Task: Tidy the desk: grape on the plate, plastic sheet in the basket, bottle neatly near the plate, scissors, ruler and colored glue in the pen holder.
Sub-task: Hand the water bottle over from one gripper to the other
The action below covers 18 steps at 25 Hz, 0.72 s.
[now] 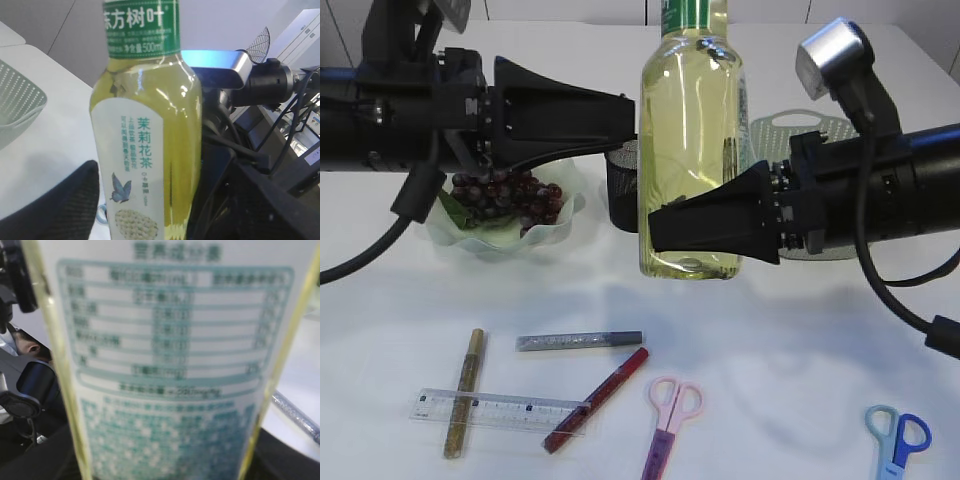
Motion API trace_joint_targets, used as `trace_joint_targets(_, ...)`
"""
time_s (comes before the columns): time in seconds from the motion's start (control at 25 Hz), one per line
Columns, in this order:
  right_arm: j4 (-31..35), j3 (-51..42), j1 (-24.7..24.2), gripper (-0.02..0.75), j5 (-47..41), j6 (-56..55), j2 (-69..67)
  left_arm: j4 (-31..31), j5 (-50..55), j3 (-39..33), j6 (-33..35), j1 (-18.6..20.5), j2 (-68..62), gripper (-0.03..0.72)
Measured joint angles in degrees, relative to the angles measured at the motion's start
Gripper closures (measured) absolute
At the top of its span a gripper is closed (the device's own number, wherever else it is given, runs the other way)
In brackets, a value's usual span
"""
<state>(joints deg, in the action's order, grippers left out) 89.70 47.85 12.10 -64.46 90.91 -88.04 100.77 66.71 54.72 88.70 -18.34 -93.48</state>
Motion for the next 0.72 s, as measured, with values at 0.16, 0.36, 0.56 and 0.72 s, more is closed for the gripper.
trace_joint_targets(0.16, 0.00, 0.00, 0.00, 0.266, 0.00, -2.06, 0.00, 0.00, 0.00, 0.00, 0.03, -0.25, -0.16, 0.131)
trace_joint_targets(0.36, -0.13, 0.00, 1.60, 0.266, 0.00, -2.54, 0.00, 0.00, 0.00, 0.00, 0.13, -1.11, -0.35, 0.158)
trace_joint_targets(0.56, -0.25, 0.00, 3.24, 0.266, 0.00, -2.54, 0.00, 0.00, -0.45, 0.00, 0.37, -1.24, -0.43, 0.170)
trace_joint_targets(0.72, -0.25, 0.00, 3.47, 0.266, -0.11, -2.54, 0.00, 0.00, -0.58, 0.00, 0.37, -1.24, -0.63, 0.179)
